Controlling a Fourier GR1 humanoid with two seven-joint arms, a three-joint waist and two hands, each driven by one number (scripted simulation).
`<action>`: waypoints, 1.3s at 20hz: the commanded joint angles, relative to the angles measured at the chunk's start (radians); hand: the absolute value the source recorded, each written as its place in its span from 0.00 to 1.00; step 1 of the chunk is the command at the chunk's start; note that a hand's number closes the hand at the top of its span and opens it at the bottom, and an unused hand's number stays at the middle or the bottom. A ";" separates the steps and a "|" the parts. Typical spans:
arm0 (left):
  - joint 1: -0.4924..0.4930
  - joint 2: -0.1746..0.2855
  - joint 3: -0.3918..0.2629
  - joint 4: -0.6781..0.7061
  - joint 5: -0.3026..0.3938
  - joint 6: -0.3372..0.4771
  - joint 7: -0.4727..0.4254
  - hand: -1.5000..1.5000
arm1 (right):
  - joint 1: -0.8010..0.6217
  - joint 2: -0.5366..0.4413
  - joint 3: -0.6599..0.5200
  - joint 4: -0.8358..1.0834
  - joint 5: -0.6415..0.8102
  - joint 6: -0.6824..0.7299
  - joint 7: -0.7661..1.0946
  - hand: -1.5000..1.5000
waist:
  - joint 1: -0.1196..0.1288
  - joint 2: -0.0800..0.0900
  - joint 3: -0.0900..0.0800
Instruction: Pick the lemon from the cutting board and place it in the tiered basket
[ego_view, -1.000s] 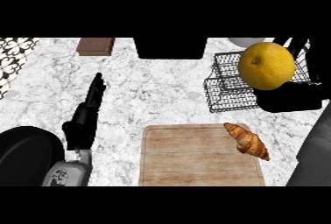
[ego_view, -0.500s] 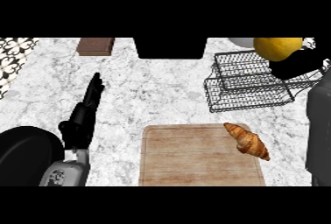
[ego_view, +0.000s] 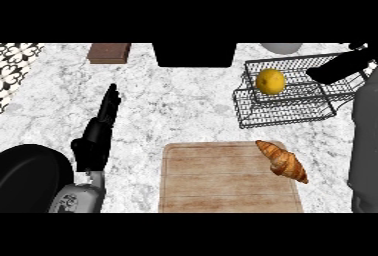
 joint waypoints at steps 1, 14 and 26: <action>0.051 -0.002 -0.015 0.006 0.001 -0.015 -0.072 0.50 | -0.005 0.023 -0.073 0.040 -0.074 -0.089 -0.030 0.00 | 0.001 -0.001 0.000; 0.018 0.015 0.028 -0.014 -0.001 0.004 -0.013 0.50 | 0.092 -0.074 -0.418 -0.209 -0.291 -0.158 0.087 0.00 | -0.034 -0.011 0.000; 0.050 -0.010 0.006 -0.037 -0.018 0.024 -0.002 0.50 | 0.494 -0.265 -0.996 -0.182 -0.853 0.147 -0.169 0.00 | -0.055 -0.011 0.002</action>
